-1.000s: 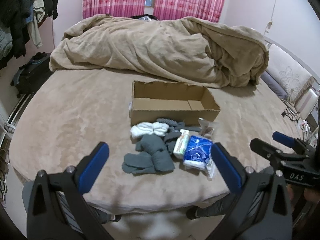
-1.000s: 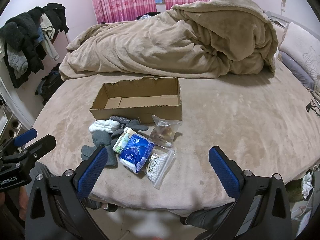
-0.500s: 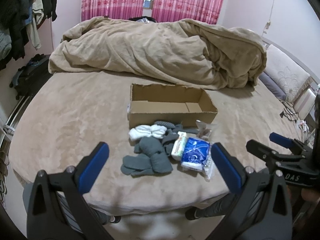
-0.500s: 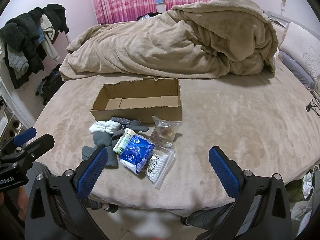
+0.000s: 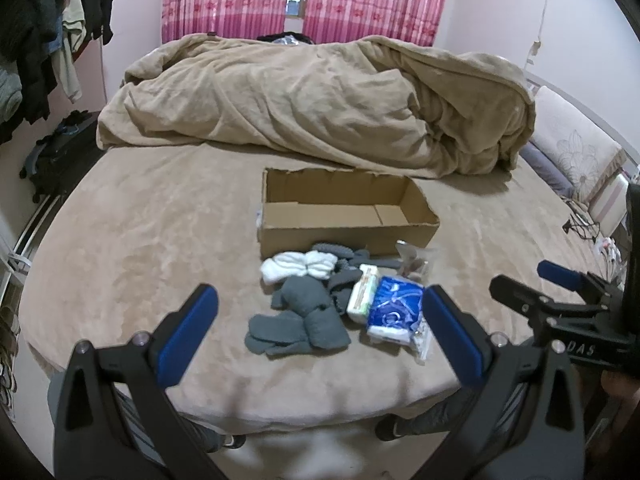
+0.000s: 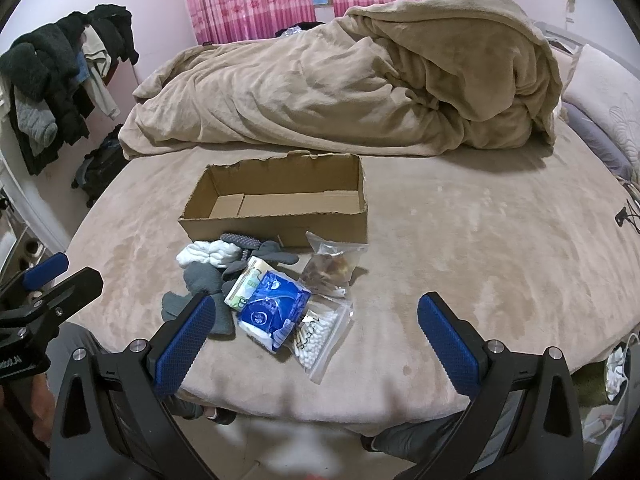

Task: Organize objects

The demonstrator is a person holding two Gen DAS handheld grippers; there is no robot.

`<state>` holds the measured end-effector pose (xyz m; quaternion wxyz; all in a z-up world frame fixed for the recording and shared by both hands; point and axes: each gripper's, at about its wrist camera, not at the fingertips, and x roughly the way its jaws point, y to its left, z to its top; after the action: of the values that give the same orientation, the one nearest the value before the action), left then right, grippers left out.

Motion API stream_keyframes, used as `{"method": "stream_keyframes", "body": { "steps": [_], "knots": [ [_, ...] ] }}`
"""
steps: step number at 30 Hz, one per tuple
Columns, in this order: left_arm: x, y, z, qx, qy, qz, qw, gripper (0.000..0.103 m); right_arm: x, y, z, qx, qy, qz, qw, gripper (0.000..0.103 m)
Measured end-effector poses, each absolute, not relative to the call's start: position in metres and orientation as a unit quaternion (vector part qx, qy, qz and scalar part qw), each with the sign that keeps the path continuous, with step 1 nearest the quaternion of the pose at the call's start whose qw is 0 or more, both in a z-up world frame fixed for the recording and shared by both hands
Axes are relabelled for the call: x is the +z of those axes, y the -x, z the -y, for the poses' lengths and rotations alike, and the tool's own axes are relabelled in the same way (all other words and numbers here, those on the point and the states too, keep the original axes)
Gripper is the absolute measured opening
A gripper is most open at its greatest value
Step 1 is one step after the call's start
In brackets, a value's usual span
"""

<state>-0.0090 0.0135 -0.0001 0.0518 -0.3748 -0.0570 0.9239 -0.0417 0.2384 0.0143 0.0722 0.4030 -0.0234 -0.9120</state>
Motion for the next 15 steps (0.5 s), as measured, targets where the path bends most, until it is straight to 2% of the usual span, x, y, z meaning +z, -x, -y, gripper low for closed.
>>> {"method": "stream_keyframes", "body": {
  "steps": [7,15],
  "knots": [
    [-0.028,0.027,-0.016,0.922,0.383,0.031,0.047,0.102,0.001,0.060,-0.243,-0.913,-0.403,0.017,0.057,0.103],
    [-0.088,0.058,-0.019,0.901,0.431,0.019,0.047,0.102,-0.035,0.092,-0.253,-0.901,-0.430,0.016,0.054,0.103]
  ]
}}
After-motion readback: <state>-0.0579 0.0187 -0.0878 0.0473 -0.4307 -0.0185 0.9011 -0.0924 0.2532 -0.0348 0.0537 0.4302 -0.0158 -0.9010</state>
